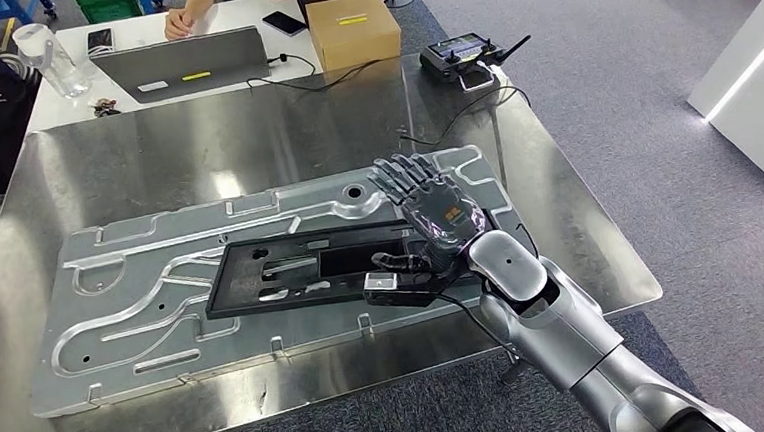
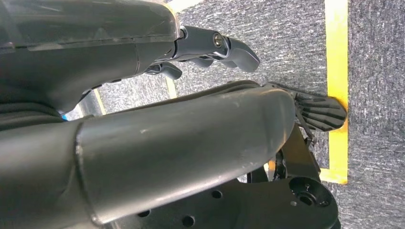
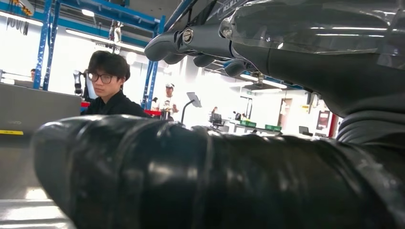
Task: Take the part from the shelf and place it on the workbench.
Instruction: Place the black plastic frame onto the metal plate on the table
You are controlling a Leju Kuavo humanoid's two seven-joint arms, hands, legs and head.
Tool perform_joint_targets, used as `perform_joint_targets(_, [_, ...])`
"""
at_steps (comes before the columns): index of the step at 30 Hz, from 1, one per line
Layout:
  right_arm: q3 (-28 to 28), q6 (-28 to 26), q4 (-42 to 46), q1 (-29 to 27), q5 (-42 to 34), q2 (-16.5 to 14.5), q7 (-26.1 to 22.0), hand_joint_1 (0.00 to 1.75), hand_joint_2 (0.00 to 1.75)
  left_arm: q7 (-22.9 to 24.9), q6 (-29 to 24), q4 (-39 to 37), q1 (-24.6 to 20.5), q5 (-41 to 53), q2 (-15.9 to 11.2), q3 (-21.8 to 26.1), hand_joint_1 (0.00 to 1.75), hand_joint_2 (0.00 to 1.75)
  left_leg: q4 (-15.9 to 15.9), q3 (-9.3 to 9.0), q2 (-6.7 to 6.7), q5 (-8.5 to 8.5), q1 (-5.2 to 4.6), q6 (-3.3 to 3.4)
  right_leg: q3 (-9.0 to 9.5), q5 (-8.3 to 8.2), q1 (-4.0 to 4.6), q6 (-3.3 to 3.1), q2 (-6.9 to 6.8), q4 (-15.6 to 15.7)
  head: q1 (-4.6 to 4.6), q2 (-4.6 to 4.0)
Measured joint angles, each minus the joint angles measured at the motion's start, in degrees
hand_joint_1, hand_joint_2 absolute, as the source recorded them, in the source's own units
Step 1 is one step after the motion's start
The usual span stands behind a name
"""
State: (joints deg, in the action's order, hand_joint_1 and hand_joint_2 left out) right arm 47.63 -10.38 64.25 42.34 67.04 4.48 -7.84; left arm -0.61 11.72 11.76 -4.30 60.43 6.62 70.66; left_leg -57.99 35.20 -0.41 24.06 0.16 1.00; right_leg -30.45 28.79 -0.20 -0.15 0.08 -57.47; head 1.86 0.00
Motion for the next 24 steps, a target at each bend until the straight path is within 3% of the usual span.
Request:
perform_joint_targets(7, [0.0,0.0,0.5,-0.5,-0.4,0.0,-0.3,0.00,0.00,0.1,-0.3,0.0,0.0,0.3,0.0,0.0,0.00,0.00,0.0,0.01,-0.01,0.03,-0.02,0.02,0.02,-0.01,-0.02,0.02,0.00,0.0,0.00,0.00])
perform_joint_targets(12, [0.0,0.0,1.2,-0.7,-0.5,-0.3,-0.4,0.00,0.00,0.5,-0.4,0.0,0.0,0.5,0.0,0.0,0.00,0.00,-0.1,-0.12,0.00,0.07,-0.20,0.78,0.24,0.05,-0.38,0.90,0.00,0.2,0.02,0.00])
perform_joint_targets(14, [0.0,0.0,1.7,-0.7,-0.5,-0.3,-0.4,0.00,0.00,0.5,-0.4,0.0,-0.1,0.6,0.0,0.0,0.00,0.00,0.7,-0.49,0.19,-0.51,0.11,1.24,-0.22,1.40,-0.38,1.17,0.01,-1.3,-0.01,0.00])
perform_joint_targets(15, [0.0,0.0,1.9,-0.7,-0.5,-0.3,-0.4,0.00,0.00,0.6,-0.4,0.0,-0.1,0.7,0.1,0.0,0.00,0.00,1.0,-0.62,0.29,-0.72,0.28,1.43,-1.19,3.06,-0.40,1.23,0.01,-3.6,-0.03,0.00])
perform_joint_targets(18, [0.0,0.0,2.3,-1.0,-0.5,-0.3,-0.4,0.00,0.00,0.6,-0.4,0.0,-0.1,0.7,0.1,0.0,0.00,0.00,1.0,-0.49,0.38,-0.79,0.27,1.55,-6.11,8.14,-0.65,1.52,0.00,-14.3,-0.03,0.00])
perform_joint_targets(19, [0.0,0.0,2.4,-1.2,-0.5,-0.3,-0.4,0.00,0.00,0.6,-0.4,0.0,-0.1,0.7,0.1,0.0,0.00,0.00,0.9,-0.42,0.40,-0.79,0.30,1.53,-6.95,8.13,-0.79,1.67,-0.02,-15.9,-0.03,0.00])
perform_joint_targets(20, [0.0,0.0,2.6,-1.3,-0.5,-0.3,-0.4,0.00,0.00,0.7,-0.4,0.0,-0.1,0.7,0.1,0.0,0.00,0.00,0.7,-0.31,0.40,-0.78,0.35,1.48,-6.83,7.00,-0.97,1.82,-0.03,-15.6,-0.03,0.00])
perform_joint_targets(22, [0.0,0.0,3.4,-1.3,-0.5,-0.3,-0.4,0.00,0.00,0.7,-0.4,0.0,-0.1,0.7,0.1,0.0,0.00,0.00,0.1,0.04,0.39,-0.67,0.47,1.13,-3.86,2.95,-1.42,2.04,-0.08,-9.3,-0.03,0.00])
perform_joint_targets(24, [0.0,-0.1,4.6,-1.2,-0.4,-0.3,-0.4,0.00,0.00,0.7,-0.4,0.0,-0.1,0.7,0.1,0.0,0.00,0.00,-0.7,0.61,0.26,-0.66,0.46,0.37,-1.13,0.60,-1.30,1.77,0.05,-3.6,-0.01,0.00])
